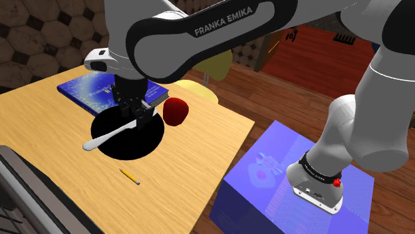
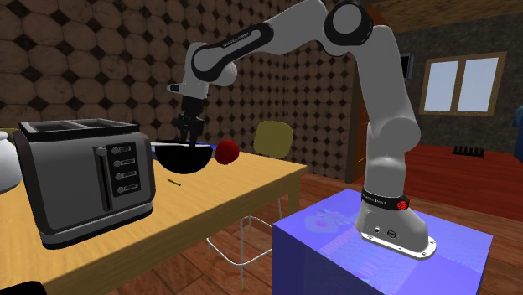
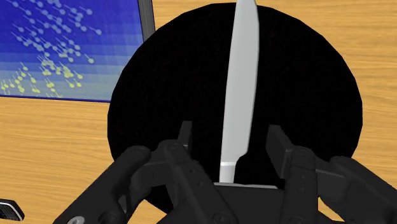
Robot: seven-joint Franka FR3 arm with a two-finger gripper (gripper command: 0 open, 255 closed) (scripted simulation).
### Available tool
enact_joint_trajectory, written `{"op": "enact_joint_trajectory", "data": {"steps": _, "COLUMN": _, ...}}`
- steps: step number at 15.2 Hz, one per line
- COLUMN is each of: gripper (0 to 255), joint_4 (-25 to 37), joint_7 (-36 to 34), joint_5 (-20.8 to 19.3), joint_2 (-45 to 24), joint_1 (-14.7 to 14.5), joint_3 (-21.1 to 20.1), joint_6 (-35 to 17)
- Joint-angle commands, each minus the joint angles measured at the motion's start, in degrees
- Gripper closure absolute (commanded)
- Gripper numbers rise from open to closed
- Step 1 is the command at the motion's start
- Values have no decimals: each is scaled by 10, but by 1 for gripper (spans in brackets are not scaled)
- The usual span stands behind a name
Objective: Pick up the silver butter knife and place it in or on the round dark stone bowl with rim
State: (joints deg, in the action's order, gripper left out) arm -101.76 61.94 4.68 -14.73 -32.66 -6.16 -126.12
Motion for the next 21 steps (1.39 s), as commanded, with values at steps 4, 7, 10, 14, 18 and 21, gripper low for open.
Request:
{"op": "enact_joint_trajectory", "data": {"steps": 4, "gripper": 255, "joint_4": 0, "joint_7": 0, "joint_5": 0, "joint_2": 0, "joint_1": 0, "joint_3": 0, "joint_6": 0}}
{"op": "enact_joint_trajectory", "data": {"steps": 7, "gripper": 255, "joint_4": 0, "joint_7": 0, "joint_5": 0, "joint_2": 0, "joint_1": 0, "joint_3": 0, "joint_6": 0}}
{"op": "enact_joint_trajectory", "data": {"steps": 10, "gripper": 255, "joint_4": 4, "joint_7": -1, "joint_5": 0, "joint_2": 2, "joint_1": 0, "joint_3": 0, "joint_6": 7}}
{"op": "enact_joint_trajectory", "data": {"steps": 14, "gripper": 255, "joint_4": 25, "joint_7": -3, "joint_5": -1, "joint_2": 11, "joint_1": 0, "joint_3": 0, "joint_6": 35}}
{"op": "enact_joint_trajectory", "data": {"steps": 18, "gripper": 255, "joint_4": 47, "joint_7": -5, "joint_5": -1, "joint_2": 17, "joint_1": 1, "joint_3": 0, "joint_6": 64}}
{"op": "enact_joint_trajectory", "data": {"steps": 21, "gripper": 255, "joint_4": 65, "joint_7": -7, "joint_5": -2, "joint_2": 20, "joint_1": 1, "joint_3": 0, "joint_6": 85}}
